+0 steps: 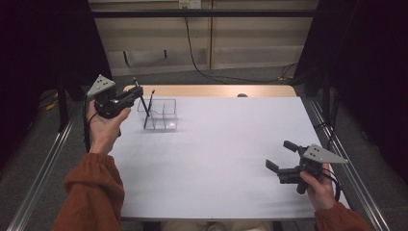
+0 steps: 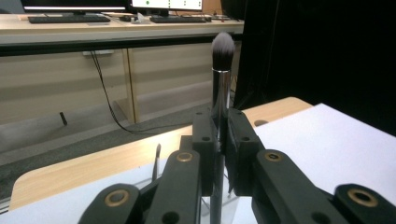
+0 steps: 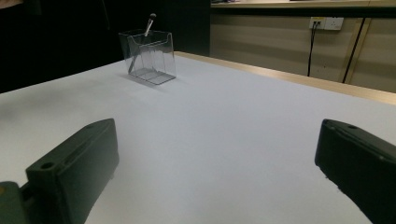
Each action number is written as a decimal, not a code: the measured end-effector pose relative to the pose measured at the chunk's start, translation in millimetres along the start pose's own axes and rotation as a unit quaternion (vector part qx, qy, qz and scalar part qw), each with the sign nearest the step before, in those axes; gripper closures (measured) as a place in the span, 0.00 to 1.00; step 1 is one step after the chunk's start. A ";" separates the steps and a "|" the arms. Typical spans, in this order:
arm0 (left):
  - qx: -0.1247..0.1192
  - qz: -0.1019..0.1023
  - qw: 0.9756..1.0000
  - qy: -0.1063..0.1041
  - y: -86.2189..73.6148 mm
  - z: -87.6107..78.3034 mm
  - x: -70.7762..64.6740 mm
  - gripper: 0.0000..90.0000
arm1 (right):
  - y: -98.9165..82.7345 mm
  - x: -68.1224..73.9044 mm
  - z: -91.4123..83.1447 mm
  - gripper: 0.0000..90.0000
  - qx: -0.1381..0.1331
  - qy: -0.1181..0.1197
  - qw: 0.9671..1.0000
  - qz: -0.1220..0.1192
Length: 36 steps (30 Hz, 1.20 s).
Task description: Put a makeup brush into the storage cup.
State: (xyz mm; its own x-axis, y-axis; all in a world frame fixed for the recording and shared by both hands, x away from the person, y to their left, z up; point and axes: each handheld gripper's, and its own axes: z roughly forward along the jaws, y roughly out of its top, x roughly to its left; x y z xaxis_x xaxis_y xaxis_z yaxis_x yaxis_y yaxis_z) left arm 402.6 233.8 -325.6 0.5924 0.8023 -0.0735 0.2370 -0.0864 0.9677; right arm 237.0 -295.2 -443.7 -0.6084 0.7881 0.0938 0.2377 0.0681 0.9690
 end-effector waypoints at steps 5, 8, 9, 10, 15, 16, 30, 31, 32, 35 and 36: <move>0.003 0.006 1.000 0.009 6.0 7.6 2.6 0.93 | -0.5 0.4 0.6 0.00 0.003 0.003 1.000 -0.002; -0.001 0.000 1.000 0.014 5.8 12.3 7.3 0.93 | -0.5 0.3 0.3 0.00 0.002 0.002 1.000 -0.002; -0.003 -0.006 1.000 0.014 4.9 14.0 9.4 0.93 | -0.5 0.2 0.2 0.00 0.003 0.003 1.000 -0.002; -0.001 -0.004 1.000 0.020 4.4 15.5 11.0 0.93 | -0.6 0.3 0.2 0.00 0.004 0.003 1.000 -0.001; -0.003 -0.004 0.999 0.035 4.9 21.6 18.8 0.93 | -1.4 0.0 1.0 0.00 0.005 0.003 1.000 0.002; -0.002 -0.001 0.999 0.037 5.4 23.1 20.2 0.93 | -1.4 -0.1 1.1 0.00 0.005 0.003 1.000 0.002; 0.009 0.017 0.999 0.049 -4.2 37.4 25.5 0.93 | -1.4 0.2 -0.1 0.00 0.006 0.004 1.000 -0.002; 0.011 0.017 0.999 0.049 -5.4 37.6 25.7 0.93 | -1.5 0.2 0.1 0.00 0.007 0.004 1.000 -0.001; 0.011 0.016 0.999 0.049 -6.9 38.1 25.9 0.93 | -1.6 0.0 0.2 0.00 0.006 0.003 1.000 0.000; 0.015 0.014 0.999 0.050 -10.5 39.0 27.7 0.93 | -1.4 0.0 -0.4 0.00 0.007 0.002 1.000 -0.001; 0.019 0.016 0.998 0.051 -11.7 39.4 28.0 0.93 | -1.4 0.3 -0.5 0.00 0.007 0.002 1.000 -0.001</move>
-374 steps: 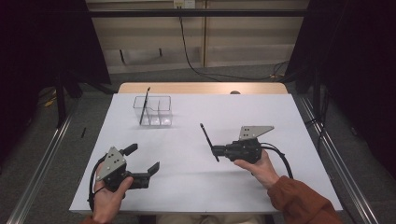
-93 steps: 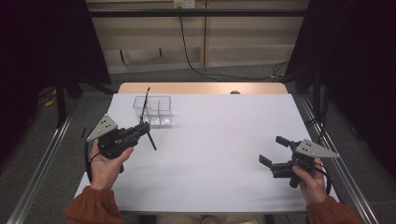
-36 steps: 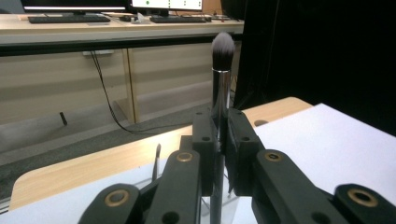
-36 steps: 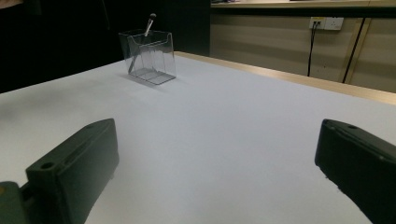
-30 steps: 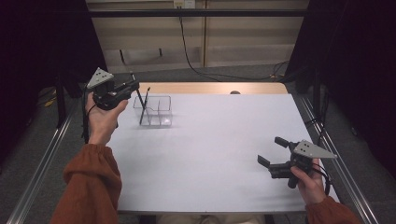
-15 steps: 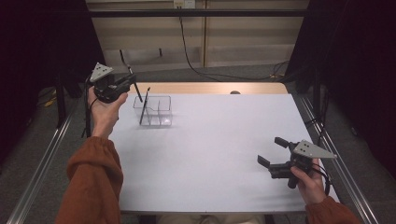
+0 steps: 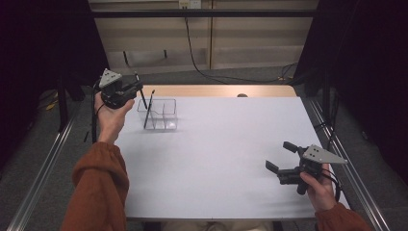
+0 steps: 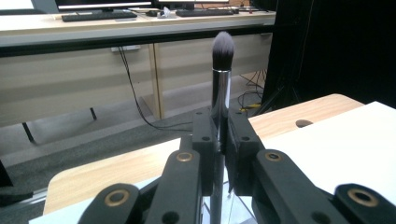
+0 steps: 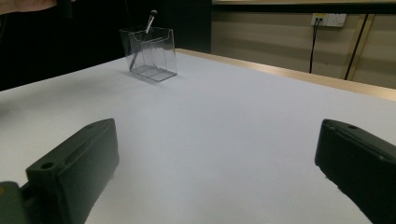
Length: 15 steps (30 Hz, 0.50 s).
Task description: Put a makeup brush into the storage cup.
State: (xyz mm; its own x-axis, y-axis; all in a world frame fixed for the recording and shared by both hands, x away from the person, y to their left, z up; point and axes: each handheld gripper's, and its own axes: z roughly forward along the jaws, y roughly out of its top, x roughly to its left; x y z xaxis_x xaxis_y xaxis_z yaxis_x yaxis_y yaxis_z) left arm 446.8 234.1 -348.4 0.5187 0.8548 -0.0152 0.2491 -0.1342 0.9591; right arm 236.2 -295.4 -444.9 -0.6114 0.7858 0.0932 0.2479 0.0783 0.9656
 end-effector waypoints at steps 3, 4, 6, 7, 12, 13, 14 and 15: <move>0.004 0.002 1.000 0.001 -3.5 1.0 1.1 0.93 | 0.1 0.0 0.1 0.00 -0.002 0.000 1.000 0.000; 0.005 0.002 1.000 0.000 -4.3 1.3 1.2 0.93 | 0.0 -0.2 0.2 0.00 -0.002 -0.001 1.000 0.000; 0.009 0.003 1.000 0.000 -5.7 2.3 1.2 0.93 | 0.0 -0.4 0.1 0.00 -0.002 -0.001 1.000 0.000; 0.009 0.003 1.000 0.001 -6.4 2.9 1.0 0.93 | 0.1 -0.3 0.0 0.00 -0.002 -0.001 1.000 0.000; 0.018 0.005 1.000 0.002 -8.2 5.0 -0.8 0.93 | 0.2 -0.3 0.0 0.00 -0.004 -0.001 1.000 0.000; 0.020 0.004 1.000 0.002 -9.1 5.8 -1.1 0.93 | 0.2 -0.3 0.0 0.00 -0.004 -0.001 1.000 0.000; 0.022 0.006 1.000 0.001 -10.2 6.5 -0.5 0.93 | 0.3 -0.2 -0.1 0.00 -0.004 -0.001 1.000 -0.001; 0.023 0.005 1.000 0.001 -11.5 7.1 -0.3 0.93 | 0.3 -0.2 -0.3 0.00 -0.005 0.000 1.000 0.000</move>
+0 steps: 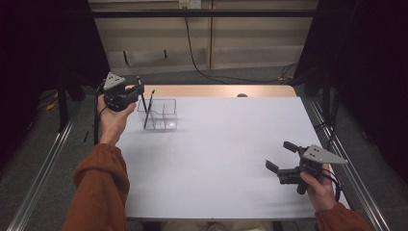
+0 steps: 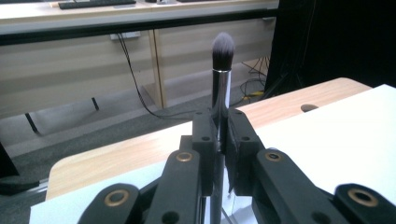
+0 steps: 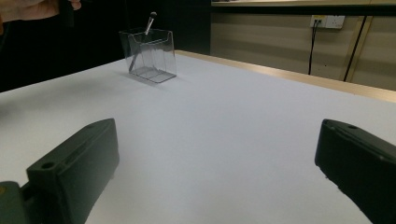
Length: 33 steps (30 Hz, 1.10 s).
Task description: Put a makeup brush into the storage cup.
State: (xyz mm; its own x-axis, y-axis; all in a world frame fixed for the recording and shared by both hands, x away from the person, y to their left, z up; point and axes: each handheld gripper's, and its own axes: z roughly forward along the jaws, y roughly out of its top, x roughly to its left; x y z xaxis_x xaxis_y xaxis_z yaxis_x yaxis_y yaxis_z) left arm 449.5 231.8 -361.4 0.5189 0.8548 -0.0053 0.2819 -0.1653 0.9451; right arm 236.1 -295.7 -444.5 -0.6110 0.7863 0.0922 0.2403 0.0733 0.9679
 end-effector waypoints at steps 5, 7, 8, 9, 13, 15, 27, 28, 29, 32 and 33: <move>0.007 -0.004 1.000 -0.001 -7.1 2.4 0.7 0.93 | -0.5 0.1 0.7 0.00 0.003 0.000 1.000 0.000; 0.010 -0.001 1.000 -0.002 -9.0 2.5 -0.7 0.93 | -0.6 0.3 0.9 0.00 0.003 0.001 1.000 0.000; 0.008 -0.002 1.000 -0.003 -10.2 3.0 -1.4 0.93 | -0.7 0.2 1.1 0.00 0.002 0.001 1.000 -0.001; 0.011 -0.002 1.000 -0.002 -11.6 3.4 -1.3 0.93 | -0.8 0.0 1.2 0.00 0.003 0.001 1.000 -0.001; 0.015 -0.008 1.000 0.001 -16.7 5.4 0.5 0.93 | -0.7 0.6 1.0 0.00 0.003 0.001 1.000 -0.002; 0.017 -0.006 1.000 0.001 -17.3 5.3 0.9 0.93 | -0.9 0.4 0.9 0.00 0.003 0.001 1.000 -0.002; 0.020 -0.007 1.000 -0.001 -19.8 8.7 -0.7 0.93 | -1.4 -0.1 1.5 0.00 0.005 0.000 1.000 0.001; 0.020 -0.007 1.000 -0.002 -19.7 8.8 -0.8 0.93 | -1.4 0.0 1.5 0.00 0.005 0.001 1.000 0.002; 0.020 -0.006 1.000 -0.002 -19.7 8.9 -1.2 0.93 | -1.4 0.1 1.5 0.00 0.004 0.001 1.000 0.002; 0.016 -0.009 1.000 0.000 -19.5 8.9 -1.4 0.90 | -1.4 0.2 1.7 0.00 0.005 0.000 1.000 0.001; 0.014 -0.011 1.000 0.003 -19.3 8.8 -1.1 0.85 | -1.4 0.3 1.7 0.00 0.004 0.000 1.000 0.001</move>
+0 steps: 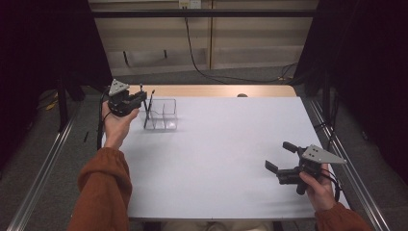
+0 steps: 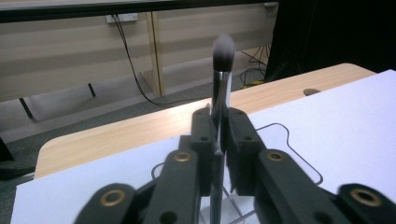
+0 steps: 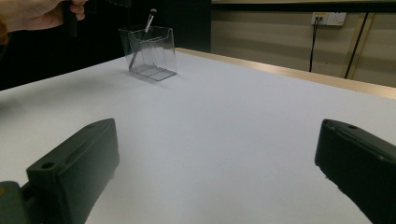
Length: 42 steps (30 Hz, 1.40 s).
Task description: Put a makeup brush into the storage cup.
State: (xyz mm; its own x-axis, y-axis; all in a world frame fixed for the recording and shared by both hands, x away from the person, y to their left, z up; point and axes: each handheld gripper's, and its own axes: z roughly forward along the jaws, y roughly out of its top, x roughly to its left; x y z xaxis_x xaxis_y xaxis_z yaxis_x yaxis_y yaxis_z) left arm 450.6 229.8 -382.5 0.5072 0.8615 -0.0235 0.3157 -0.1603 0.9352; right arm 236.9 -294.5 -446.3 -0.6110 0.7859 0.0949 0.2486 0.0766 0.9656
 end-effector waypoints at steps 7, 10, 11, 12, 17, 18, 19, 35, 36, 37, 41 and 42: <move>-0.010 -0.010 1.000 0.027 -1.8 -0.4 0.0 0.54 | -0.1 0.1 0.0 0.00 0.001 0.000 1.000 0.000; -0.014 -0.019 0.999 0.025 -2.4 0.3 0.7 0.44 | -0.1 0.2 -0.1 0.00 0.001 0.000 1.000 -0.001; -0.013 -0.018 0.999 0.025 -2.4 0.4 0.5 0.41 | -0.1 0.2 0.0 0.00 0.001 0.000 1.000 -0.001; -0.011 -0.016 0.999 0.026 -2.3 0.4 0.5 0.38 | -0.1 0.1 0.0 0.00 0.001 0.000 1.000 -0.001; -0.005 -0.015 1.000 0.023 -3.1 0.6 -0.1 0.22 | 0.0 0.0 -0.3 0.00 0.000 -0.001 1.000 -0.001; -0.004 -0.015 1.000 0.022 -3.2 0.5 -0.1 0.19 | 0.0 -0.1 -0.3 0.00 0.000 -0.001 1.000 -0.001; -0.004 -0.016 1.000 0.021 -3.3 0.5 -0.3 0.17 | 0.0 -0.2 -0.4 0.00 0.000 -0.001 1.000 -0.001; -0.012 -0.015 1.000 -0.006 -1.6 -7.8 -4.5 0.03 | -1.0 -2.9 -2.2 0.00 -0.003 -0.004 1.000 0.002; -0.010 -0.014 1.000 -0.010 -1.6 -8.2 -5.3 0.03 | -1.0 -3.0 -2.2 0.00 -0.003 -0.004 1.000 0.003; -0.011 -0.012 1.000 -0.010 -1.6 -8.9 -6.2 0.03 | -1.0 -3.1 -2.1 0.00 -0.003 -0.005 1.000 0.003; -0.016 -0.012 1.000 -0.012 -1.8 -12.9 -8.0 0.03 | -1.0 -2.7 -2.0 0.00 -0.003 -0.004 1.000 0.003; -0.016 -0.010 1.000 -0.013 -2.0 -14.1 -7.9 0.03 | -1.0 -2.6 -2.1 0.00 -0.003 -0.004 1.000 0.003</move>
State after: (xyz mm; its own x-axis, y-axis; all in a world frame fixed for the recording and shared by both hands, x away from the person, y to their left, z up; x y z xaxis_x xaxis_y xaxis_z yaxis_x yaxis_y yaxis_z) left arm 434.6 230.1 -379.2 0.5215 0.8517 -0.0512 0.3012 -0.1277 0.9450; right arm 236.7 -297.9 -447.0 -0.6038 0.7911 0.0980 0.2468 0.0687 0.9666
